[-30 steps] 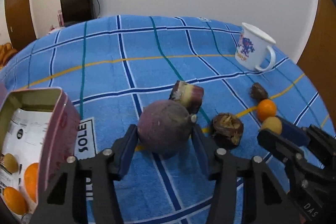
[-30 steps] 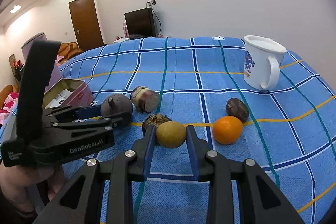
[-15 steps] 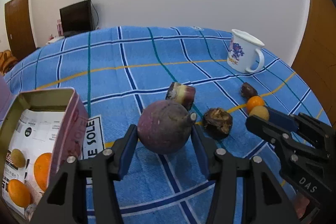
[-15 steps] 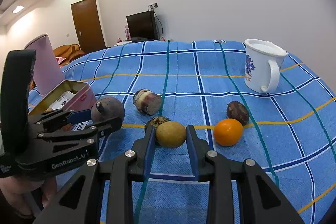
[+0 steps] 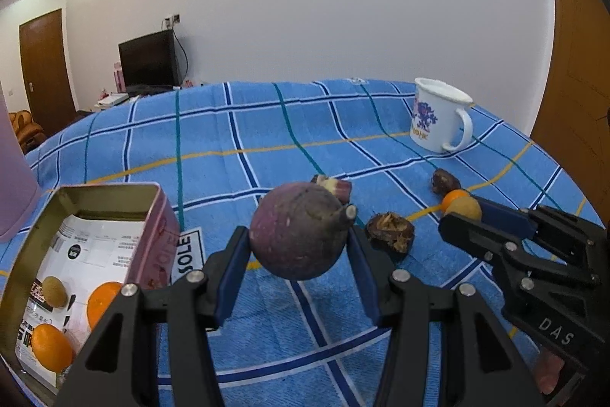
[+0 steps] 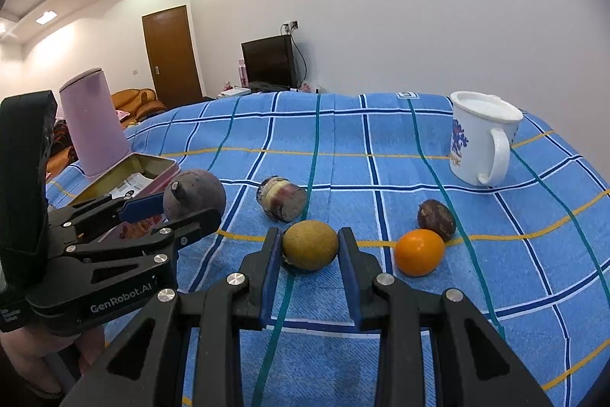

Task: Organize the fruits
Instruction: 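Carry the purple turnip and yellow-brown fruit with both tools toward the tin box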

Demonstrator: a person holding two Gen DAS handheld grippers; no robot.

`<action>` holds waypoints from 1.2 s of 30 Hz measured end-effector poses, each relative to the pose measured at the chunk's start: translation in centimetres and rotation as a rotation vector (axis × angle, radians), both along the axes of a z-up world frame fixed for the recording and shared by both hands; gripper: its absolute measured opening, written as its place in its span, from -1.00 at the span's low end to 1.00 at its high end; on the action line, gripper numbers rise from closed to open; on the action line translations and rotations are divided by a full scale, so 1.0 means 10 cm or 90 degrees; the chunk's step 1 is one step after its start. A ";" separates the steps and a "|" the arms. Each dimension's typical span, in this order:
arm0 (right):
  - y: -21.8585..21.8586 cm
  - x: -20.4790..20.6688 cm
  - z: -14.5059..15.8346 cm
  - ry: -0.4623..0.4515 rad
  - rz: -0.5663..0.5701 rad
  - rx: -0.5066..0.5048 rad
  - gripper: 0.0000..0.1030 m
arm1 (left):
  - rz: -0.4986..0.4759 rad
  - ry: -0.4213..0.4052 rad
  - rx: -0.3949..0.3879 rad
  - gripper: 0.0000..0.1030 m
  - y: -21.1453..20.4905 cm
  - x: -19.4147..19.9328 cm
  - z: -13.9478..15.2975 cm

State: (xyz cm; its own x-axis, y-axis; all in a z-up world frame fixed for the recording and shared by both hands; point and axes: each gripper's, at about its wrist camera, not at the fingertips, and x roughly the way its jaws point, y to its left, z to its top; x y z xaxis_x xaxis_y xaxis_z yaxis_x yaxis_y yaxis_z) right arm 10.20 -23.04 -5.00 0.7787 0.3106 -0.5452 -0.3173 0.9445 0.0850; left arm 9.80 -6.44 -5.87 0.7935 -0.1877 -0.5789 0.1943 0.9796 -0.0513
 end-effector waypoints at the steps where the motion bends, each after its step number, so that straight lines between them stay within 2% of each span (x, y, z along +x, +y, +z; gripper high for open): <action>1: 0.00 -0.01 0.01 -0.004 0.001 0.001 -0.39 | 0.001 -0.006 0.000 0.04 0.00 -0.02 0.01; 12: -0.01 -0.06 0.05 -0.030 0.007 0.007 -0.39 | 0.012 -0.051 -0.001 0.04 0.02 -0.14 0.07; 36: 0.00 -0.19 0.10 -0.079 0.019 0.005 -0.39 | 0.027 -0.114 -0.001 0.04 0.04 -0.36 0.15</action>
State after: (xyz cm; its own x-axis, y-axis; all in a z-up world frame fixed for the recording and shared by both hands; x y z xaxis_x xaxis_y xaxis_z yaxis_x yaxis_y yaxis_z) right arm 8.29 -23.05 -3.97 0.8305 0.3381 -0.4427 -0.3531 0.9342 0.0509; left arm 6.17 -6.01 -4.39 0.8908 -0.1534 -0.4277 0.1595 0.9870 -0.0217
